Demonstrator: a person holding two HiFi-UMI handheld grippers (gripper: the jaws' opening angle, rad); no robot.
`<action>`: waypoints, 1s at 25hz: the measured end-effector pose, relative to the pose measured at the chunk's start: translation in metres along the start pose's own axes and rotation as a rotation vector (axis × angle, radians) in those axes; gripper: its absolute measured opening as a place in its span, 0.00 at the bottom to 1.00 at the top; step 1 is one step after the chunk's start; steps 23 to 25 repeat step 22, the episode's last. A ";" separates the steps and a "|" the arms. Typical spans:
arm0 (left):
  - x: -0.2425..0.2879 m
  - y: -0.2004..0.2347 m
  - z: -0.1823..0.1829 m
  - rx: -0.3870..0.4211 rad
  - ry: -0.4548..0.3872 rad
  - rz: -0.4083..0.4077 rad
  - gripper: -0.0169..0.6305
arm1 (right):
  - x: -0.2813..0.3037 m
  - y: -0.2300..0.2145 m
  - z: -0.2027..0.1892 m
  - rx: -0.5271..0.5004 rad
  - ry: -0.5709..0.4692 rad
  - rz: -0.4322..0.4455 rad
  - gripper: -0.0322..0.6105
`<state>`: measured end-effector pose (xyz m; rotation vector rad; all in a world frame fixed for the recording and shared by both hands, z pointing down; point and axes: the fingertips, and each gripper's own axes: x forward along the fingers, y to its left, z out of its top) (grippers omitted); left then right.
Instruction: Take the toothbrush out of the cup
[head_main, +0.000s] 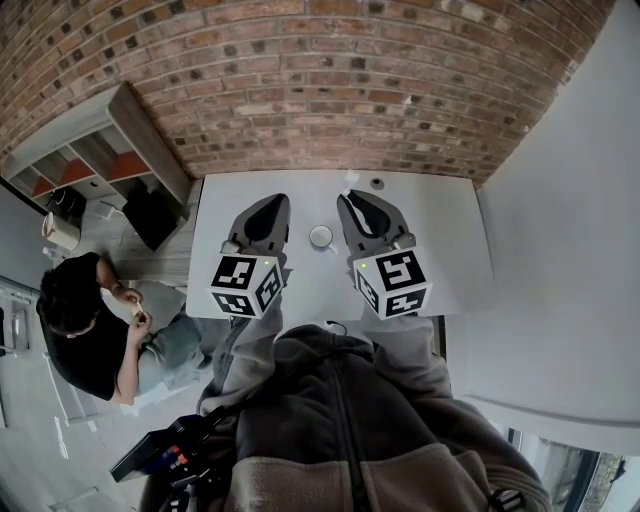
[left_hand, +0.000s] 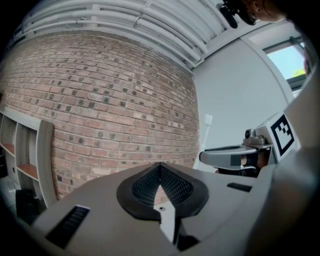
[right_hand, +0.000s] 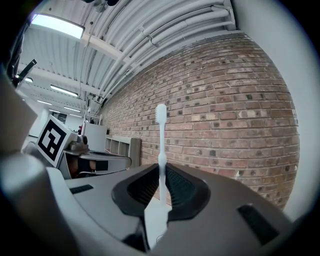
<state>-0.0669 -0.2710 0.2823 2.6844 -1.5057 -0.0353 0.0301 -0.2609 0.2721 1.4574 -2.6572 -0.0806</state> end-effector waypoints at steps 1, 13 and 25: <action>0.000 0.000 0.000 0.000 0.000 0.000 0.03 | 0.000 0.000 0.000 0.000 0.000 0.000 0.12; -0.002 -0.002 -0.003 -0.006 0.001 -0.006 0.03 | -0.004 0.002 -0.003 0.001 0.004 -0.005 0.12; -0.003 -0.003 -0.009 -0.013 0.006 -0.012 0.03 | -0.006 0.004 -0.008 0.004 0.010 -0.010 0.12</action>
